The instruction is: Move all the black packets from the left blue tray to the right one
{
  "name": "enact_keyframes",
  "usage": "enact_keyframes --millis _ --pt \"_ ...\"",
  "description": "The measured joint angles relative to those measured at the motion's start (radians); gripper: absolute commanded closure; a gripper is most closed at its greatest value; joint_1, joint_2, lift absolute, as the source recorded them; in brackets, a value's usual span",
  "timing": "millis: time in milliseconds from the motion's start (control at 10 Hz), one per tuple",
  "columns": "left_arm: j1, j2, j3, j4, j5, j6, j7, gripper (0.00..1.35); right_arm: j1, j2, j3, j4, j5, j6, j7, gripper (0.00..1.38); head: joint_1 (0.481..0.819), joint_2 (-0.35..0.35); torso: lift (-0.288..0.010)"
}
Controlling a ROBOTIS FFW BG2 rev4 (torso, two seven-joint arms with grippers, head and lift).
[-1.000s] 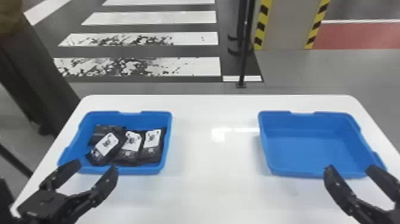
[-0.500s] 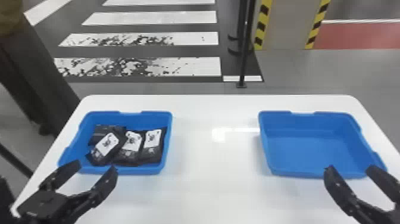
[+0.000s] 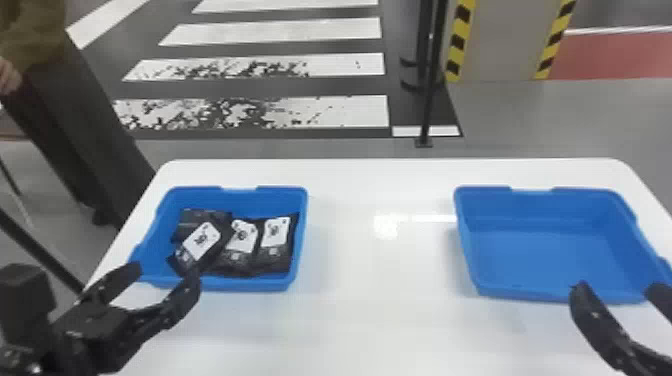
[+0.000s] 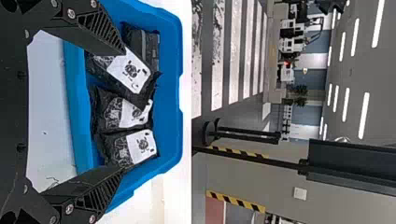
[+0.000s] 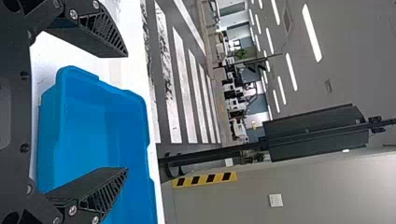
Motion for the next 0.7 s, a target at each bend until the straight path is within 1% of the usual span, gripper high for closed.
enact_keyframes --millis 300,500,700 --pt "-0.117 0.033 0.002 0.099 -0.016 0.064 0.008 0.16 0.000 0.000 0.001 0.002 0.000 0.000 0.000 0.16 0.695 0.141 -0.140" --pt "-0.201 0.042 0.011 0.162 -0.046 0.117 0.012 0.16 -0.002 0.001 0.003 0.003 0.000 0.000 0.000 0.16 0.695 0.159 -0.140" --pt "-0.283 0.052 0.004 0.241 -0.074 0.167 0.012 0.16 -0.005 0.001 0.009 0.006 -0.002 0.000 0.000 0.16 0.695 0.174 -0.140"
